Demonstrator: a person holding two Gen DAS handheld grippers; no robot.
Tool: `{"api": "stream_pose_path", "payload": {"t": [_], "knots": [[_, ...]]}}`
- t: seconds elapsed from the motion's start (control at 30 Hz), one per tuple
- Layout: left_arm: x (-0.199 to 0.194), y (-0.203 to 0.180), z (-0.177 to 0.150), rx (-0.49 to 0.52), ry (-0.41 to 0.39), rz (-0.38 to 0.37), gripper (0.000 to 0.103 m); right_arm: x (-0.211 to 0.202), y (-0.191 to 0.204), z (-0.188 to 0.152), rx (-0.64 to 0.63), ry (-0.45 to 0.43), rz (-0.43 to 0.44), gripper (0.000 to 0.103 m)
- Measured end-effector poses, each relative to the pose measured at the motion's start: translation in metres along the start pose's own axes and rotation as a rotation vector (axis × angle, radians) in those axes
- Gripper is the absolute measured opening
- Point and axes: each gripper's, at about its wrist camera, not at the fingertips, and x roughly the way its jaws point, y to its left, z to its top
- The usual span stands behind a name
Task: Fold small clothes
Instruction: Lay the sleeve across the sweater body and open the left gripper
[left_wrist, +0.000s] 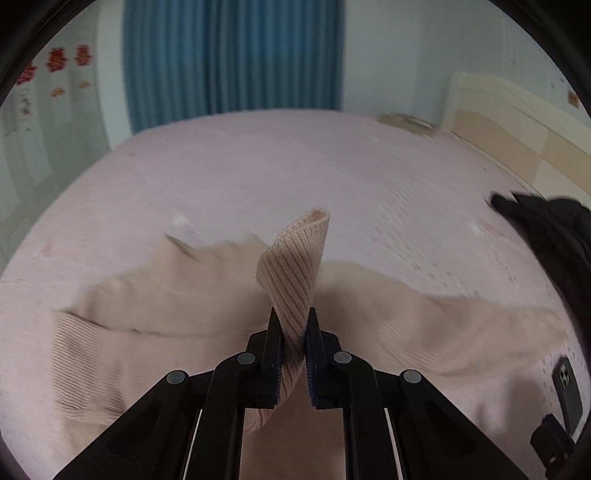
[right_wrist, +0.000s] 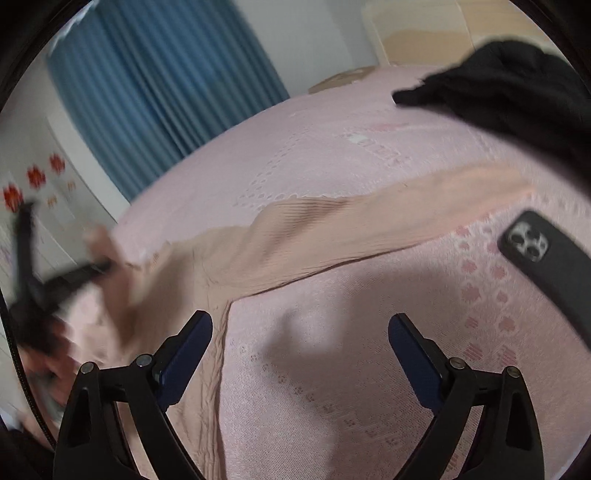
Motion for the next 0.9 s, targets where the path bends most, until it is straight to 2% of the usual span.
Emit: {"api": "stream_pose_path", "payload": {"t": [0.07, 0.1, 0.17, 0.23, 0.3, 0.37, 0.47, 0.53, 0.6, 0.67, 0.7, 0.77, 0.83, 0.9], "knots": [[0.017, -0.021, -0.018, -0.001, 0.072, -0.059, 0.018, 0.002, -0.007, 0.000, 0.027, 0.007, 0.011, 0.096], [0.008, -0.036, -0.030, -0.004, 0.104, -0.079, 0.026, 0.004, -0.009, 0.000, 0.027, 0.012, 0.004, 0.096], [0.006, -0.040, -0.038, 0.015, 0.129, -0.100, 0.030, 0.006, -0.011, 0.001, 0.019, 0.015, -0.008, 0.096], [0.001, -0.029, -0.038, 0.049, 0.096, -0.053, 0.040, 0.007, -0.008, 0.001, 0.019, 0.019, -0.007, 0.096], [-0.008, -0.008, -0.032, 0.051, 0.045, 0.006, 0.066, 0.009, -0.006, 0.001, 0.015, 0.022, 0.005, 0.096], [-0.028, 0.025, -0.036, 0.006, -0.008, 0.026, 0.080, 0.012, -0.001, 0.002, -0.003, 0.024, 0.005, 0.096], [-0.032, 0.067, -0.034, -0.053, -0.038, 0.073, 0.080, 0.016, 0.012, 0.000, -0.038, 0.037, 0.012, 0.096], [-0.035, 0.107, -0.045, -0.093, -0.018, 0.138, 0.080, 0.020, 0.024, -0.003, -0.059, 0.049, 0.029, 0.095], [-0.035, 0.136, -0.052, -0.113, 0.000, 0.197, 0.080, 0.022, 0.037, -0.005, -0.079, 0.058, 0.056, 0.089], [-0.034, 0.164, -0.063, -0.126, 0.017, 0.267, 0.080, 0.028, 0.051, -0.006, -0.100, 0.085, 0.081, 0.073], [-0.034, 0.179, -0.069, -0.141, 0.023, 0.286, 0.080, 0.033, 0.058, -0.006, -0.108, 0.101, 0.079, 0.069], [-0.028, 0.198, -0.079, -0.180, 0.051, 0.280, 0.080, 0.041, 0.068, -0.007, -0.110, 0.127, 0.062, 0.045], [-0.019, 0.209, -0.086, -0.200, 0.081, 0.248, 0.080, 0.050, 0.076, -0.010, -0.111, 0.159, 0.039, 0.034], [-0.010, 0.214, -0.093, -0.220, 0.097, 0.215, 0.080, 0.055, 0.085, -0.014, -0.139, 0.170, 0.030, 0.034]]}}
